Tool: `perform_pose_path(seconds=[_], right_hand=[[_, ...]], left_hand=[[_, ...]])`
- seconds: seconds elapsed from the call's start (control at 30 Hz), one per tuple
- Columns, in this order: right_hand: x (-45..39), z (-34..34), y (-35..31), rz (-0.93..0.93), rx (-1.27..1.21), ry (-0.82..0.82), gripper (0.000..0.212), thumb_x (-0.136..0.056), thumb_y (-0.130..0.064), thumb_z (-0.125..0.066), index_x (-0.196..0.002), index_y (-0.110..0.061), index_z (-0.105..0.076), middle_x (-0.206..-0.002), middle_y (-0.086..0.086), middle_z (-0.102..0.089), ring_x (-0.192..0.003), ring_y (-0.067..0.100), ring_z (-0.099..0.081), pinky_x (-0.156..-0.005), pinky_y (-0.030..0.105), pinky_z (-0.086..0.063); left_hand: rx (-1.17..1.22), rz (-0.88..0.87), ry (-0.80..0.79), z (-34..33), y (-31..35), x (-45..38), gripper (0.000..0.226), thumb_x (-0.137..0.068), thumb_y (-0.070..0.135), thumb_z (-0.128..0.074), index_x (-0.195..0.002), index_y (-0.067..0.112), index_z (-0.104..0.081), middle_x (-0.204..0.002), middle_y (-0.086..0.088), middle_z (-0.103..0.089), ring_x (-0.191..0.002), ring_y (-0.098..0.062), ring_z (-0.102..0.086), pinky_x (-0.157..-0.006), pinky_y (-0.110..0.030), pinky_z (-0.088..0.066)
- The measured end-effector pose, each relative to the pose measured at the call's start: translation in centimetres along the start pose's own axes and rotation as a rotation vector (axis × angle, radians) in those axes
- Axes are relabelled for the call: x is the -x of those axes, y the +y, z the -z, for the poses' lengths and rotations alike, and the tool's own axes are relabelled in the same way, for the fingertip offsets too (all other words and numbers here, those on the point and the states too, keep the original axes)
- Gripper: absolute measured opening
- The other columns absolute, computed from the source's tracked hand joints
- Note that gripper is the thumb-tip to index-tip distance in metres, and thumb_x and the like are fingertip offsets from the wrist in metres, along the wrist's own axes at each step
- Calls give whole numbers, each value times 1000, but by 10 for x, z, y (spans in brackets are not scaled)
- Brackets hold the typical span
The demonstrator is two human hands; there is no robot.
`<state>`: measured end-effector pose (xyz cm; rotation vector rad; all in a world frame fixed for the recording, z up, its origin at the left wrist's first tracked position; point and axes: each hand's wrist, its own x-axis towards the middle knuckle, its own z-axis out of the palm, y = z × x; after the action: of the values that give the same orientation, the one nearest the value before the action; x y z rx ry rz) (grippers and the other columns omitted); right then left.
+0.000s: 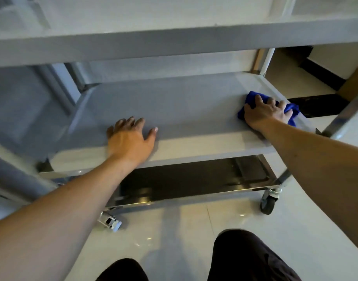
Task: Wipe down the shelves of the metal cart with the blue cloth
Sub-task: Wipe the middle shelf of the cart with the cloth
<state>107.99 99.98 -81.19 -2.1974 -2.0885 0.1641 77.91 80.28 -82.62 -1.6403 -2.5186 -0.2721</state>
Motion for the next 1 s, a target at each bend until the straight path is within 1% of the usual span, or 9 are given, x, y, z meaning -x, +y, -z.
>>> perform_pose_path(seconds=[0.17, 0.33, 0.47, 0.53, 0.6, 0.67, 0.73, 0.83, 1.0], right_hand=[[25, -13, -72, 179, 8, -20, 60, -102, -58, -23, -156, -33, -21, -164, 10, -18, -149, 40, -8, -118, 62, -7], [75, -32, -171, 395, 33, -47, 60, -101, -59, -21, -157, -34, -18, -164, 9, -16, -149, 40, -6, -118, 62, -5], [125, -48, -243, 577, 29, -38, 60, -101, -59, -21, -156, -37, -18, -164, 8, -17, -148, 41, -8, -118, 63, -7], [147, -55, -275, 664, 13, -47, 61, -100, -60, -22, -157, -37, -18, -165, 7, -17, -149, 40, -7, -118, 63, -6], [160, -59, -302, 755, -3, -66, 61, -101, -61, -22, -157, -39, -17, -165, 6, -15, -150, 38, -5, -119, 62, -5], [166, -62, -323, 838, -11, -87, 60, -101, -61, -21, -157, -40, -17, -165, 4, -15, -150, 37, -5, -119, 61, -5], [166, -63, -338, 902, -12, -93, 59, -101, -61, -21, -157, -42, -19, -164, 4, -18, -149, 36, -8, -119, 61, -8], [164, -65, -351, 923, -8, -86, 57, -102, -60, -21, -156, -42, -20, -163, 3, -22, -148, 36, -12, -118, 61, -12], [159, -65, -343, 927, -80, -83, 57, -102, -59, -25, -155, -38, -26, -162, -1, -25, -149, 32, -13, -119, 55, -16]], left_hand=[[29, 54, 52, 12, -14, 11, 70, -98, 67, -19, -143, 22, -49, -144, -8, -53, -135, -31, -44, -110, -51, -35], [13, 139, 70, 22, -56, 23, 63, -99, 64, -26, -136, 22, -54, -131, -7, -60, -125, -30, -52, -104, -51, -41], [57, 223, 96, 22, -94, 35, 53, -100, 59, -30, -124, 22, -59, -121, -6, -63, -120, -28, -54, -103, -51, -42], [94, 282, 116, 17, -105, 40, 45, -100, 53, -33, -120, 22, -59, -121, -6, -63, -122, -29, -52, -107, -51, -38], [105, 299, 137, 12, -108, 41, 44, -99, 48, -33, -125, 22, -57, -129, -7, -61, -129, -29, -48, -111, -52, -34], [87, 294, 148, 9, -109, 41, 45, -100, 43, -33, -134, 23, -54, -138, -7, -57, -136, -29, -43, -115, -52, -30], [98, 304, 149, 8, -112, 42, 47, -98, 39, -36, -140, 21, -51, -139, -7, -57, -135, -29, -45, -115, -50, -31], [125, 315, 166, 9, -114, 43, 47, -95, 36, -38, -133, 17, -57, -127, -9, -65, -123, -28, -55, -112, -49, -36], [175, 323, 181, 10, -115, 42, 37, -95, 41, -40, -120, 21, -60, -117, -5, -68, -117, -26, -59, -108, -50, -40]])
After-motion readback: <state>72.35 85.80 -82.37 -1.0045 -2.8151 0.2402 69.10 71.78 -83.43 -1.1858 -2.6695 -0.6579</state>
